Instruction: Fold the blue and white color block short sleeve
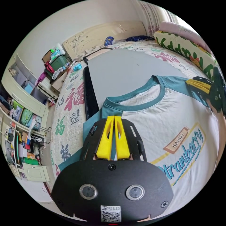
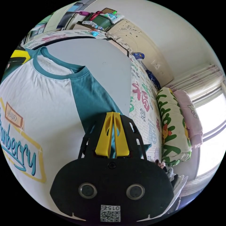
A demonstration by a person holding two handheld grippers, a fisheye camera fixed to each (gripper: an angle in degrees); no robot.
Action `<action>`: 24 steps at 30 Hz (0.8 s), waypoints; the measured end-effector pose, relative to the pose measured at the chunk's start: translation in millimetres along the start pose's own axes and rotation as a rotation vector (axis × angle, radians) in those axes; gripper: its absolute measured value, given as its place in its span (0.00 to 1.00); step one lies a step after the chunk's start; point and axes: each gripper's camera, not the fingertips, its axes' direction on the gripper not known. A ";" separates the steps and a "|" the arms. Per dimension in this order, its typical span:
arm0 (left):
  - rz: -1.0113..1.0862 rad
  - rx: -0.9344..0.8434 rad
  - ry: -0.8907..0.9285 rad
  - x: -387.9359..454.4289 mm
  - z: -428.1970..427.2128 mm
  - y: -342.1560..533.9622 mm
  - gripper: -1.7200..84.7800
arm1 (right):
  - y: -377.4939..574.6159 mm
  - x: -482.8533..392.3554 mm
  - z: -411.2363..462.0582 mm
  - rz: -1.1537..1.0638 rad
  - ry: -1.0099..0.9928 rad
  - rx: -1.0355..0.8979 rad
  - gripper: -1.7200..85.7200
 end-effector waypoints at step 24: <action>-0.245 0.744 0.337 -187.2 -398.3 748.0 0.13 | 626.2 267.4 -142.5 0.262 -0.605 0.650 0.11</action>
